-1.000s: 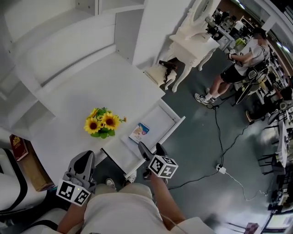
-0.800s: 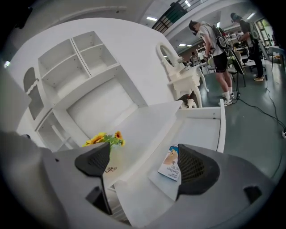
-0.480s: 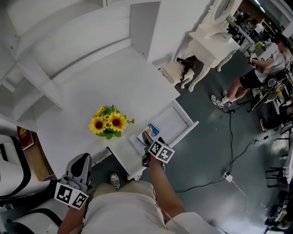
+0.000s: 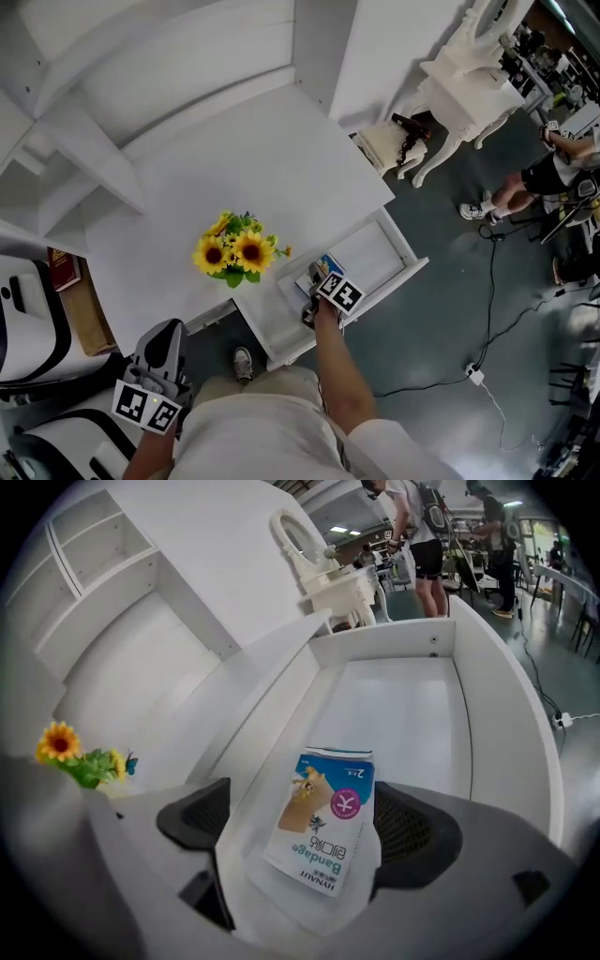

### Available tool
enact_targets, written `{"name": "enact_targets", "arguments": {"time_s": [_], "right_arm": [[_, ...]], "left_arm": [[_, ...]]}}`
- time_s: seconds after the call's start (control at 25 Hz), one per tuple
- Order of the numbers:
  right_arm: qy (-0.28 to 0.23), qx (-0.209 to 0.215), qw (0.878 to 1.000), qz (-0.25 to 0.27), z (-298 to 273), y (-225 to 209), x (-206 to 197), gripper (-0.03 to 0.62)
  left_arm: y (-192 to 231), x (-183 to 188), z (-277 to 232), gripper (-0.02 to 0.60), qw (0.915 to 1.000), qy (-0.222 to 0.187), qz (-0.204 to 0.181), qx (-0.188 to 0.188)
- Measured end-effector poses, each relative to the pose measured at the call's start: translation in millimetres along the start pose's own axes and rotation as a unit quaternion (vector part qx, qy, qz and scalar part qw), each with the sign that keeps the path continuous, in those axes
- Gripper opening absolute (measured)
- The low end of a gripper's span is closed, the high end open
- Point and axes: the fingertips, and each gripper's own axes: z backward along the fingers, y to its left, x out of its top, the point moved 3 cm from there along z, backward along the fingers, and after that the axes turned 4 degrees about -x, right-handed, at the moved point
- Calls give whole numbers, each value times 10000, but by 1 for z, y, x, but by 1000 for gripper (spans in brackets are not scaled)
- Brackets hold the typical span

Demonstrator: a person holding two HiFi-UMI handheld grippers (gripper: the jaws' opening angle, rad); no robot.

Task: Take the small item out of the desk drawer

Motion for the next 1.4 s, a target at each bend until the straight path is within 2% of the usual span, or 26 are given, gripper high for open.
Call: {"name": "enact_targets", "arguments": {"time_s": [0.2,0.4,0.64,0.84,1.04,1.28,1.4], "right_arm": [[364,-505,9979,195,-20,-12,-10,472],[635,-725,9949,300,-33,-14,-19,472],[992,-1292,9866,69,-47,-20,-23,474],[1192,-1601,9799,-35,-55,-20,-22,474],[1227,-1702,9777,36,-63,-18,-24,496],[986,-1676,9804,304,-61,-20,-21,500],[1207,-1617,9777,579,-56,-20,-25,477]], "left_arm": [[5,2,0,17,9998,-34,51,197],[16,7,4,15,9990,-103,37,441],[19,1,6,16,9982,-45,158,572],[20,-7,3,15,9981,0,250,567],[24,-12,3,15,9976,61,320,613],[28,-17,6,16,9972,98,372,636],[29,-17,7,15,9975,80,391,578]]}}
